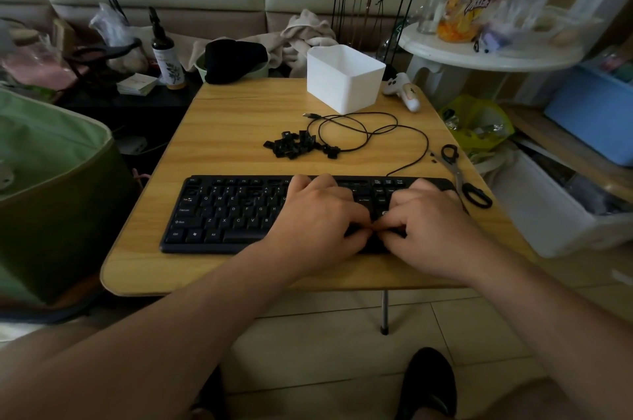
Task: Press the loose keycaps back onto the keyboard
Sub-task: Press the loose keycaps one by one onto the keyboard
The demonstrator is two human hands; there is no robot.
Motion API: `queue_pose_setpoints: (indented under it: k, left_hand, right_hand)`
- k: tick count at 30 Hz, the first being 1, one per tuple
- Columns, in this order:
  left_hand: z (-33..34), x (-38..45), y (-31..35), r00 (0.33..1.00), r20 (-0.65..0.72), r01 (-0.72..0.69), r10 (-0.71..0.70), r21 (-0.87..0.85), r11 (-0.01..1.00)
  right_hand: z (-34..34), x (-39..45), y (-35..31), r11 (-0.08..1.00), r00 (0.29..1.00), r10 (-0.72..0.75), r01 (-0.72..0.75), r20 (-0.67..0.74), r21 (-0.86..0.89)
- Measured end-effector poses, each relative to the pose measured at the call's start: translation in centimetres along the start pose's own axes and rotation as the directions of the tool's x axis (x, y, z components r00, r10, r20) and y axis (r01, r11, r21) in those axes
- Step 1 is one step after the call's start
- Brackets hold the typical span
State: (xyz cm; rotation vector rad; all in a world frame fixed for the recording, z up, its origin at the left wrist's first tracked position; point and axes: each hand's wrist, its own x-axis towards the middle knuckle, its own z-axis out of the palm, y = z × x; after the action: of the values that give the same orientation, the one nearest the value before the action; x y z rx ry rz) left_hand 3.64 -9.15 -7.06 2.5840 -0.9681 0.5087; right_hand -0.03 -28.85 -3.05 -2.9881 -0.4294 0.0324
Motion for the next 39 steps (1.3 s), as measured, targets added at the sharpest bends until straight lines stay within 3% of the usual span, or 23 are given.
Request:
queue_pose_setpoints:
  k: [4,8,18,21,24,31,36,39]
  left_hand:
    - [-0.4,0.3,-0.4,0.999,0.003,0.044,-0.044,-0.025,0.999]
    - [-0.9,0.9,-1.5,0.983,0.049,0.177,-0.174,-0.061,0.982]
    - [-1.2,4.1,-4.0,0.954,0.076,0.295,-0.29,-0.068,0.953]
    - [-0.8,5.7,-5.3,0.932,0.135,0.337,-0.336,0.017,0.941]
    - [-0.2,7.7,-6.5,0.916,0.205,0.344,-0.345,0.043,0.938]
    - [1.8,10.6,-7.1,0.909,0.214,0.309,-0.358,0.229,0.923]
    - [2.2,10.2,-7.2,0.928,0.14,0.314,-0.345,0.2,0.928]
    - [1.9,10.0,-7.6,0.926,0.166,0.313,-0.339,0.164,0.935]
  right_hand:
    - [0.5,0.3,0.7,0.96,0.988,0.095,-0.058,-0.121,0.275]
    - [0.0,0.7,0.9,0.873,0.973,0.226,-0.181,-0.046,0.452]
    - [-0.8,2.2,0.5,0.928,0.973,0.231,-0.223,0.008,0.298]
    - [-1.1,3.2,0.7,0.866,0.973,0.232,-0.211,0.009,0.454]
    - [-1.1,4.5,0.6,0.811,0.963,0.253,-0.16,-0.09,0.563]
    - [-0.4,7.4,0.7,0.851,0.94,0.264,-0.122,-0.215,0.512]
    - [-0.1,8.3,1.7,0.852,0.926,0.295,-0.145,-0.234,0.502]
    - [0.1,8.5,1.9,0.85,0.926,0.297,-0.145,-0.233,0.506]
